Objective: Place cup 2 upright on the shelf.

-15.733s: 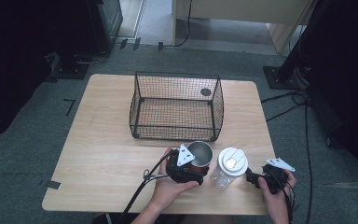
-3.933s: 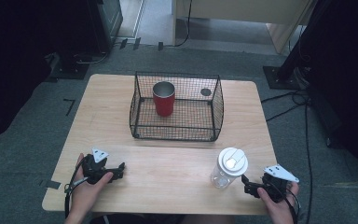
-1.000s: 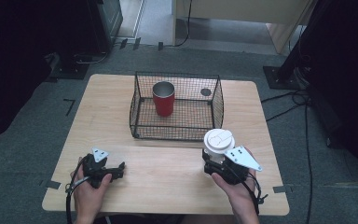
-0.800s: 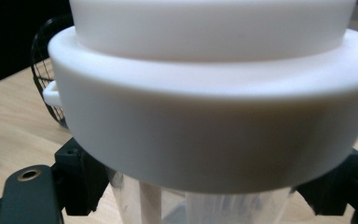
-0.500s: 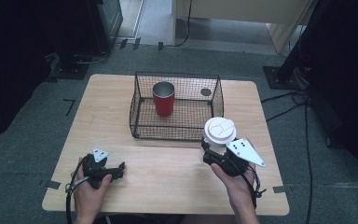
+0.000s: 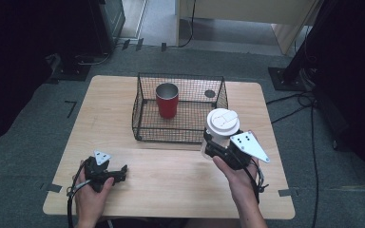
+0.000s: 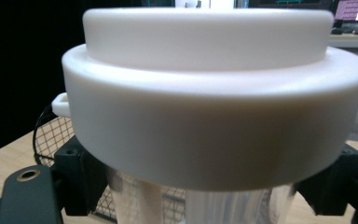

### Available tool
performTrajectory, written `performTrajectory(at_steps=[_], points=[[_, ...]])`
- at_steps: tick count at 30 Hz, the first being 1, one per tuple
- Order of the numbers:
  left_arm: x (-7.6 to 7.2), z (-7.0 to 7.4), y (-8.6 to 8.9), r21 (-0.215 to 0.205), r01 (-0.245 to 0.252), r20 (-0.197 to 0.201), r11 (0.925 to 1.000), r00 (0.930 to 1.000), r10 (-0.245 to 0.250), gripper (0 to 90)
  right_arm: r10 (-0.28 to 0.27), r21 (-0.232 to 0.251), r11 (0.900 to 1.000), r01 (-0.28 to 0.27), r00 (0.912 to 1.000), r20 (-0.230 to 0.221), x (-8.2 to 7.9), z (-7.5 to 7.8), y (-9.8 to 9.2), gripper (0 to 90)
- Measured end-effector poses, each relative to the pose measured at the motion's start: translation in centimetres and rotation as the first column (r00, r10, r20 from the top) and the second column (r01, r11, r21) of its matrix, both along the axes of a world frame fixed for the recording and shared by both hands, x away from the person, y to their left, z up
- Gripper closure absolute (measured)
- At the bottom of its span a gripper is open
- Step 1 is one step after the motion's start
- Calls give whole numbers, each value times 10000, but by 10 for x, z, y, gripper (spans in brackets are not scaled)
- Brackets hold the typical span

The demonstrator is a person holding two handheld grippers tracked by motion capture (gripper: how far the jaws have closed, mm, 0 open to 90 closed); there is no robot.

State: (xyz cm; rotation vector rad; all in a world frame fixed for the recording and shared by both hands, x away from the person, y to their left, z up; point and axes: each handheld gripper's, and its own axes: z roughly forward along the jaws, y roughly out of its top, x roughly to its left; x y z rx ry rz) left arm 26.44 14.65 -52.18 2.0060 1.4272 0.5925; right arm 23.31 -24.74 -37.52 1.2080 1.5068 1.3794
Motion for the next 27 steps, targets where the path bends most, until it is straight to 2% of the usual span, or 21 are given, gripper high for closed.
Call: performTrajectory(at_steps=[4, 7, 18, 27], points=[[0, 0, 0, 1, 0, -1, 10000, 10000, 0, 0, -41, 129, 9999, 38, 9997, 238, 6, 2, 3, 163], [0, 0, 0, -3, 2, -4, 10000, 10000, -2, 0, -173, -241, 9995, 186, 9984, 544, 11, 2, 7, 162], [0, 0, 0, 10, 14, -15, 10000, 10000, -14, 0, -266, 386, 9990, 222, 9928, 1170, 32, 2, 11, 161], [0, 0, 0, 13, 14, -15, 10000, 10000, -14, 0, -250, 490, 9986, 190, 9917, 1260, 54, 10, 18, 161]])
